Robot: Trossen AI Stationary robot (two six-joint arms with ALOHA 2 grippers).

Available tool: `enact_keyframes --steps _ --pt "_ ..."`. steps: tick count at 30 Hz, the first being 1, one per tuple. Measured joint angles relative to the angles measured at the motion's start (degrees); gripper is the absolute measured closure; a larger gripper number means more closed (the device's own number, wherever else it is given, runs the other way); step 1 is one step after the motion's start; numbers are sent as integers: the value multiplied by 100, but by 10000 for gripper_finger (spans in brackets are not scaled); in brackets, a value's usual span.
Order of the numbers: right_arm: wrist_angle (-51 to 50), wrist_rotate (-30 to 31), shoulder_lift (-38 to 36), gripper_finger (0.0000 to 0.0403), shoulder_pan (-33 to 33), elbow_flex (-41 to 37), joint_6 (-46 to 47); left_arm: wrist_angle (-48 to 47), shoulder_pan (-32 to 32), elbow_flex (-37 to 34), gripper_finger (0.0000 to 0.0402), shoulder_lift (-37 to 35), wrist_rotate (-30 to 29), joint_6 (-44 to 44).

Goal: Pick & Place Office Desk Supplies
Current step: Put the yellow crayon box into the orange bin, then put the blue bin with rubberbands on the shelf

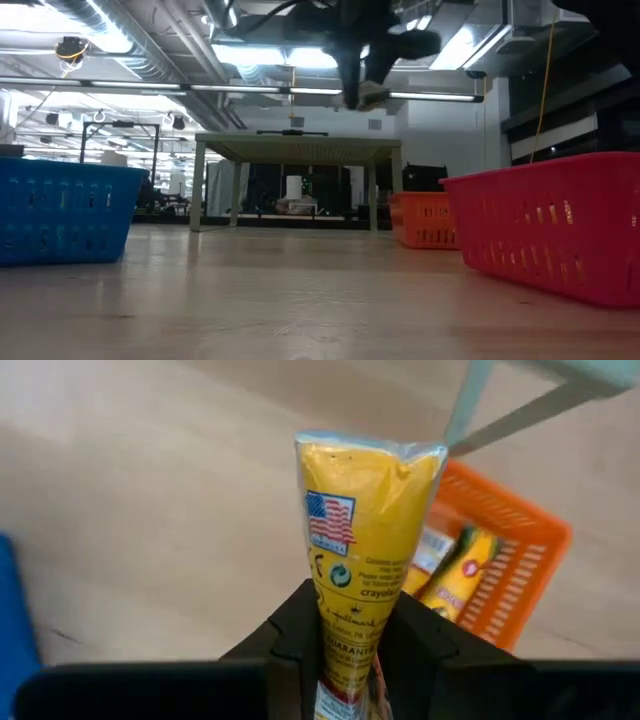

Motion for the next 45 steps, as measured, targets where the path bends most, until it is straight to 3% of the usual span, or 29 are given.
enact_keyframes --steps 7,17,24,36,45 --pt "54 103 -287 328 -257 -635 212 -54 0 0 194 -4 22 -46" --pt "93 -379 -1171 324 -349 -3032 578 -60 0 0 194 -4 37 -55" --pt "1784 -554 -2014 324 -350 -4358 725 -62 0 0 194 -4 35 -35" --pt "2512 -842 -2174 319 -482 -5102 783 -62 0 0 194 0 -7 -44" --pt "2671 -839 -2174 227 -460 -5112 740 -90 0 0 194 0 -107 -103"
